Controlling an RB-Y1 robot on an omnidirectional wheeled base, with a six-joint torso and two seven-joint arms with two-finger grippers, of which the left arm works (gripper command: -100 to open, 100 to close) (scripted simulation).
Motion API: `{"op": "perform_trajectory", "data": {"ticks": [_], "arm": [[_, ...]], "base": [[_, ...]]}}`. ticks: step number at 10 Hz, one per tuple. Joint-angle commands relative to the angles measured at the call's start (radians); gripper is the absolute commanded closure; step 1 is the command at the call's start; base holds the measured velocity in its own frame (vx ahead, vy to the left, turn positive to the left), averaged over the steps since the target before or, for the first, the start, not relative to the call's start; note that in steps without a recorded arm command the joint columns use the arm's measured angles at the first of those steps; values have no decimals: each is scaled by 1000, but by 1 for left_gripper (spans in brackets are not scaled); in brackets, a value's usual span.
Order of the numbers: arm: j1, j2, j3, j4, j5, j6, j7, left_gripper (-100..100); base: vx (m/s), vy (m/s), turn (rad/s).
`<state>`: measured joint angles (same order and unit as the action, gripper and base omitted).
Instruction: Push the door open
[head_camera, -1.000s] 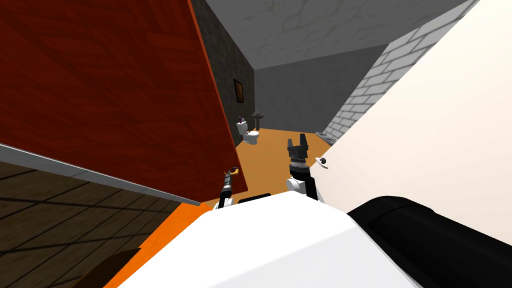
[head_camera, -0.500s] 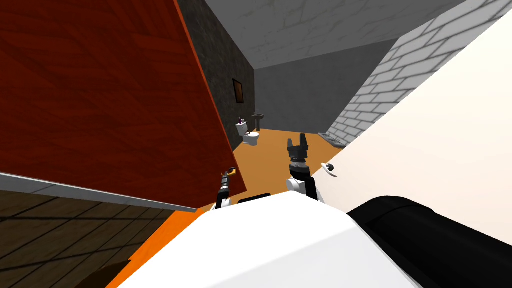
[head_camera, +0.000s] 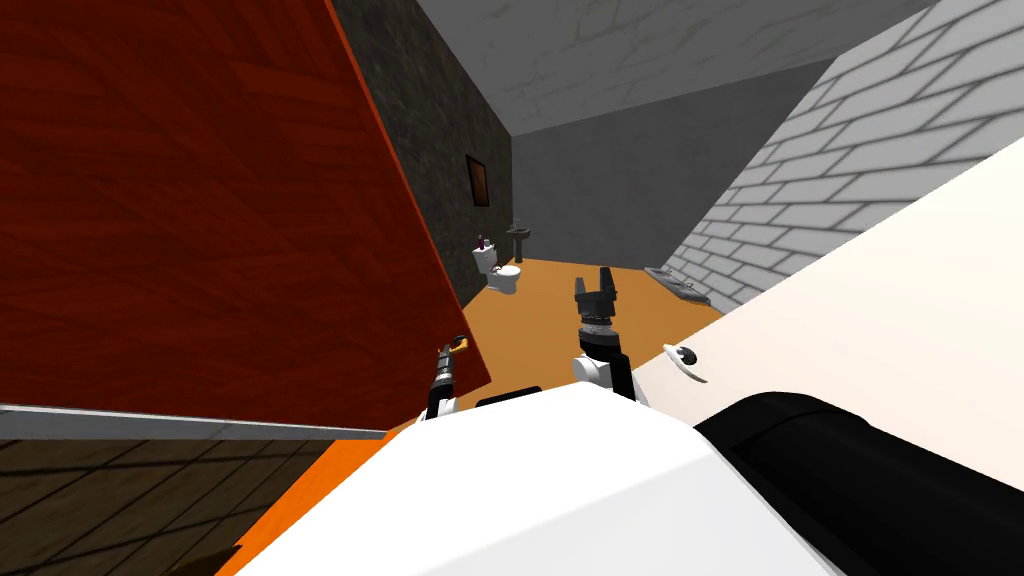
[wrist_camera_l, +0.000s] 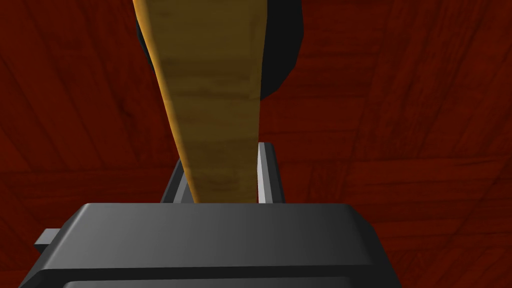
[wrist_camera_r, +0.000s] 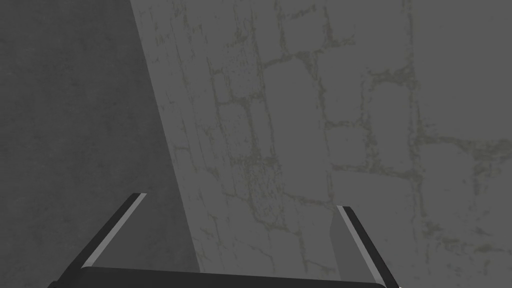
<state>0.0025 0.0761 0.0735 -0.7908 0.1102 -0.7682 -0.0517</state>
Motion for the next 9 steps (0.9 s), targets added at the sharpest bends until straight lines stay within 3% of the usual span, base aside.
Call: {"op": "perform_trajectory", "data": {"ticks": [1, 2, 3, 9], "arm": [[22, 4, 9, -50, 2, 28, -8, 100], [22, 4, 9, -62, 2, 28, -8, 100], [20, 8, 32, -59, 13, 28, -15, 100], [16, 4, 97, -52, 44, 26, -34, 100]], "base": [[55, -5, 7], [0, 0, 0], [88, -46, 55], [201, -69, 71]]}}
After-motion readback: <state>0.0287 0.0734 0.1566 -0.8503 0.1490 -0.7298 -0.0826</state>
